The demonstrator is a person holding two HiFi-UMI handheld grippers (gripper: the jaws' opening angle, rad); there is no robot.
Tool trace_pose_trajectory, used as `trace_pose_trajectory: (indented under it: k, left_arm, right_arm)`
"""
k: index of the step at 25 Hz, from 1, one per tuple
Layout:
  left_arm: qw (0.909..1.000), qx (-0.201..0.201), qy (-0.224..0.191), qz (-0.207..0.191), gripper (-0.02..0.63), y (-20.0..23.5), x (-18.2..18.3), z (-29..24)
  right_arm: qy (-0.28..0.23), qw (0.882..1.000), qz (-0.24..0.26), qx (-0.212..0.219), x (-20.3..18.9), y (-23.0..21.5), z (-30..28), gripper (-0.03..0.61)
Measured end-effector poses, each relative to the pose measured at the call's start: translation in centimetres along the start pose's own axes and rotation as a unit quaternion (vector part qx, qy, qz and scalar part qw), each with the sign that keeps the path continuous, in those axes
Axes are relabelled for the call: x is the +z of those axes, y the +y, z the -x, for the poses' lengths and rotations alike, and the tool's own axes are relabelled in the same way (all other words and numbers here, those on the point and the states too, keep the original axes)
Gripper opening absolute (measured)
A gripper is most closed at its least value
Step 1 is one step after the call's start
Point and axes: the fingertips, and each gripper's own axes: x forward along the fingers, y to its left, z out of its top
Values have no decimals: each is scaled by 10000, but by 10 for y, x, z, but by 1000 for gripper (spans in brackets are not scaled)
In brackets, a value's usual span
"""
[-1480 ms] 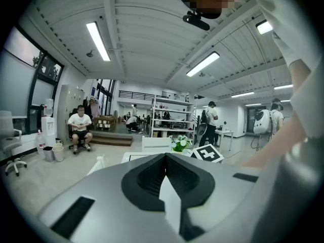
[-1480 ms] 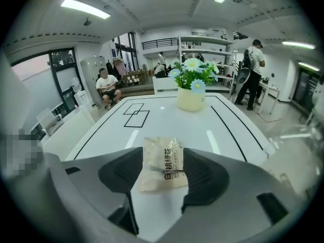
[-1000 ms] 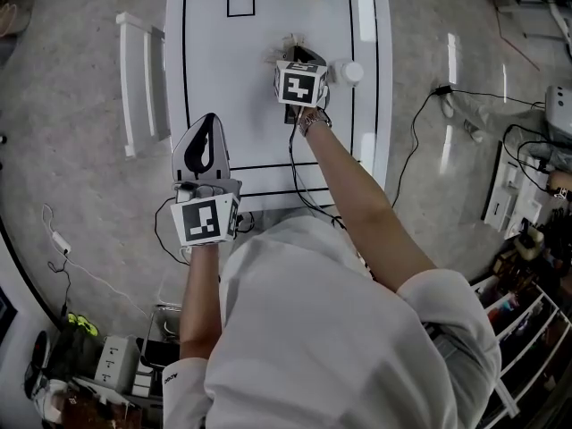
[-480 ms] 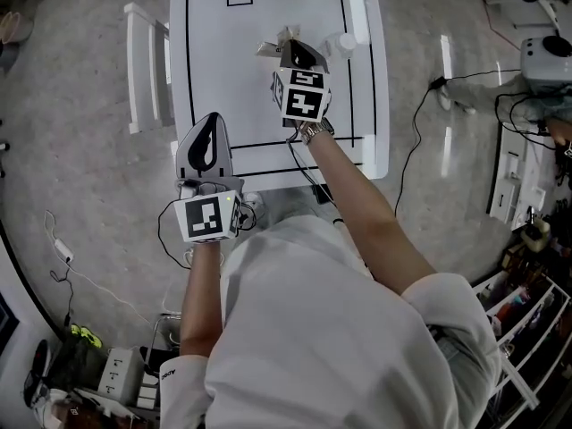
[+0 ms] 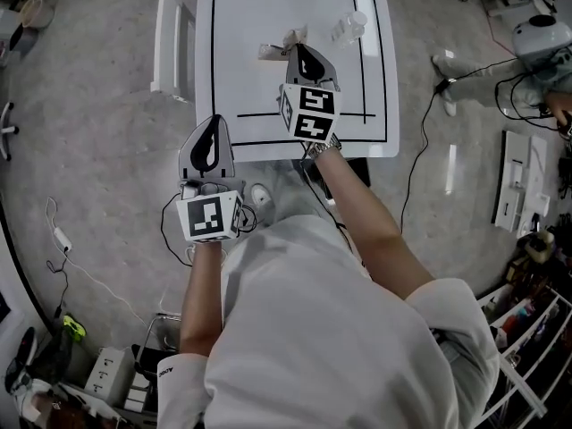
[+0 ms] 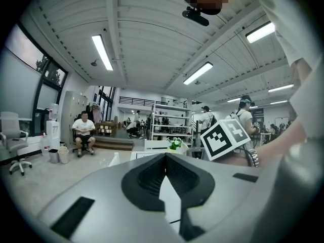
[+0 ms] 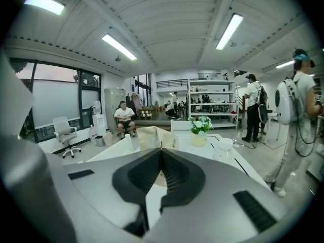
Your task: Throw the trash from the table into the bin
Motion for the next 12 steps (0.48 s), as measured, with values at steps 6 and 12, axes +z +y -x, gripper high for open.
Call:
trace_pose_trajectory:
  k: [6, 12]
  left_arm:
    - [9999, 122, -66, 33, 5, 7, -2, 51]
    - [9997, -225, -79, -19, 5, -21, -3, 65]
  right_arm:
    - [-272, 9995, 26, 149, 3, 34, 54, 9]
    - [-412, 9991, 45, 60, -2, 25, 110, 9]
